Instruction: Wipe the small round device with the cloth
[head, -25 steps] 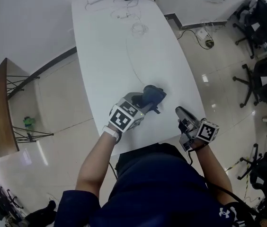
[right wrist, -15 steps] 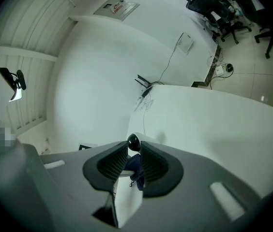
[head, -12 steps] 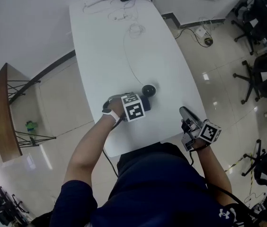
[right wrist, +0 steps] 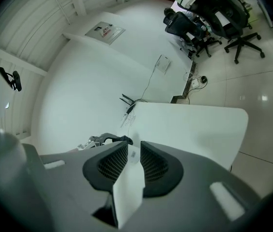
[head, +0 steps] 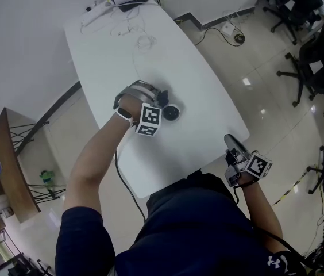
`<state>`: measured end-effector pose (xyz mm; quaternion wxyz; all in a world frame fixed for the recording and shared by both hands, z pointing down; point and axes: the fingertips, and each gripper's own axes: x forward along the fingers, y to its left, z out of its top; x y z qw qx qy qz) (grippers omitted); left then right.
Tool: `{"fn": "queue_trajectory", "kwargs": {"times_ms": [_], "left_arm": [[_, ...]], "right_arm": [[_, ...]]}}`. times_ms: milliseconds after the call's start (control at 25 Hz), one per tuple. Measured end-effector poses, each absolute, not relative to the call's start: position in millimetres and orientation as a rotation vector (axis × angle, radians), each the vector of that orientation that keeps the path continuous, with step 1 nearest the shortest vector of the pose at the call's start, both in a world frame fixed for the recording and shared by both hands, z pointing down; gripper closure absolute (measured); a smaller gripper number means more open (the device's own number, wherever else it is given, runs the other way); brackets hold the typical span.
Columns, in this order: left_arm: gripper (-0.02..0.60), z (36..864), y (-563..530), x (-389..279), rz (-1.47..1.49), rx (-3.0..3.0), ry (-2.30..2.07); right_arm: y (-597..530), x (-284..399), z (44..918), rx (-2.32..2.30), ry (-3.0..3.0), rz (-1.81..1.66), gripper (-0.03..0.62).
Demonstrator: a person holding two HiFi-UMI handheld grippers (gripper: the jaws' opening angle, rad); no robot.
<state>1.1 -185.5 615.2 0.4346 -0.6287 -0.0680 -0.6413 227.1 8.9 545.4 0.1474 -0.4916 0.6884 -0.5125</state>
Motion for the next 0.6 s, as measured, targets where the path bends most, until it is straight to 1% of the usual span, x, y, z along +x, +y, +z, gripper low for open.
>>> {"fn": "queue_trajectory", "kwargs": {"times_ms": [120, 240, 320, 400, 520, 600], "left_arm": [[0.468, 604, -190, 28, -1.413, -1.485, -0.183], [0.468, 599, -186, 32, -1.357, -1.462, -0.17], [0.468, 596, -194, 13, -1.442, -1.526, -0.052], [0.466, 593, -201, -20, -1.605, -1.722, 0.199], [0.466, 591, -170, -62, -1.804, -2.201, 0.586], [0.466, 591, -129, -62, -1.808, -2.588, 0.759]], "right_arm": [[21, 241, 552, -1.449, 1.934, -1.48, 0.507], [25, 245, 558, -1.445, 1.9, -1.492, 0.507], [21, 240, 557, -1.426, 1.916, -1.49, 0.507], [12, 227, 554, -1.385, 1.951, -1.486, 0.507], [-1, 205, 550, -1.341, 2.022, -1.502, 0.507], [-8, 194, 549, -1.311, 2.055, -1.508, 0.507]]}}
